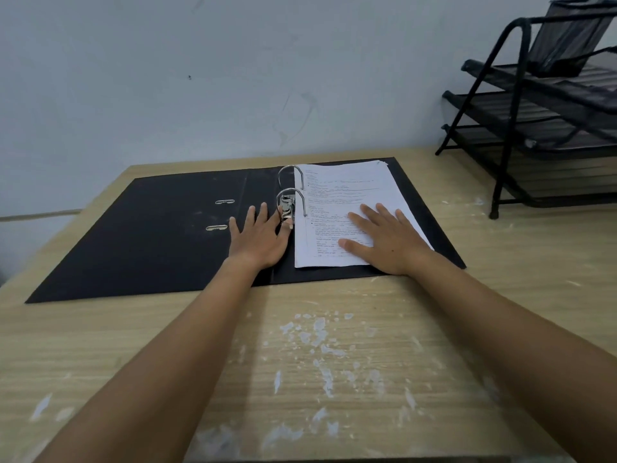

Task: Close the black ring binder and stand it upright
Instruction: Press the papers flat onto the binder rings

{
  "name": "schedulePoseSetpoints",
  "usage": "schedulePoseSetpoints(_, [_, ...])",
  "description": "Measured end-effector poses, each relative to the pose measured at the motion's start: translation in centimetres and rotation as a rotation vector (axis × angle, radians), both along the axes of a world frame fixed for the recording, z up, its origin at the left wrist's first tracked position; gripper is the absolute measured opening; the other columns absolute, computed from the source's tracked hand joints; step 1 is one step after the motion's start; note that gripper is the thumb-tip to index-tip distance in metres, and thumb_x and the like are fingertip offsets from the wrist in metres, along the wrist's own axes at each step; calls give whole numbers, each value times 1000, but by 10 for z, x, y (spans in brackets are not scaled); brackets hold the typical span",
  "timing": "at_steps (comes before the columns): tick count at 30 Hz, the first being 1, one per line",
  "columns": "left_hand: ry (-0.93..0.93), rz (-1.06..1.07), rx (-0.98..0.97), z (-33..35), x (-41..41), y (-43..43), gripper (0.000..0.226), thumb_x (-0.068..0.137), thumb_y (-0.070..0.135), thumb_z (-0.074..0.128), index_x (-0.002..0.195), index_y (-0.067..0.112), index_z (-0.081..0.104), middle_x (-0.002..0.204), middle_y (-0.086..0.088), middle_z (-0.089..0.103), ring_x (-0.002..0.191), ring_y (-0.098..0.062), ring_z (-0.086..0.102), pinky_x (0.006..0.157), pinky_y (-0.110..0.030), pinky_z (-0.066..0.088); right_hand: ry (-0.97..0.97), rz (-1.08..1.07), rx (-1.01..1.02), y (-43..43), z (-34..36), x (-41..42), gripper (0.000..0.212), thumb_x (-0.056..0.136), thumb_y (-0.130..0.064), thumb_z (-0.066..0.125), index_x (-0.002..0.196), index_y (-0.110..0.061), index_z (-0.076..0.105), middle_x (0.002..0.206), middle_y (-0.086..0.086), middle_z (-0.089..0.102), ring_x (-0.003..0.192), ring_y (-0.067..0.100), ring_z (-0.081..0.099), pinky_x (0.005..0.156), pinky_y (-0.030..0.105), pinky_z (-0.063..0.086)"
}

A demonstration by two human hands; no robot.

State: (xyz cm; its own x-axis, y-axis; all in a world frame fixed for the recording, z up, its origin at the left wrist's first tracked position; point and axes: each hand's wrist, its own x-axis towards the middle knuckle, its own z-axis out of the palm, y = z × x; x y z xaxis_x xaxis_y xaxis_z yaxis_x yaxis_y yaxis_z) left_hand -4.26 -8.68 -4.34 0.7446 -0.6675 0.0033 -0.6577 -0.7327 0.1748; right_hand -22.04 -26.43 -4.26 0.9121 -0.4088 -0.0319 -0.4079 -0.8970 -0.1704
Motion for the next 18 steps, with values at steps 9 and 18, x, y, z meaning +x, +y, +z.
schedulePoseSetpoints(9, [1, -26, 6, 0, -13, -42, 58, 98, 51, 11, 152, 34, 11, 163, -1, 2, 149, -24, -5, 116, -57, -5, -32, -42, 17, -36, 0, -18, 85, 82, -79, 19, 154, -34, 11, 164, -5, 1, 150, 17, -8, 120, 45, -5])
schedulePoseSetpoints(18, [12, -38, -15, 3, -7, -41, 56, 99, 51, 18, 151, 31, 20, 163, -1, 8, 150, -24, 1, 116, -56, -2, 21, -143, 32, -29, 2, -14, 86, 82, -81, 18, 154, -35, 8, 164, -1, -3, 149, 27, -13, 116, 55, -12])
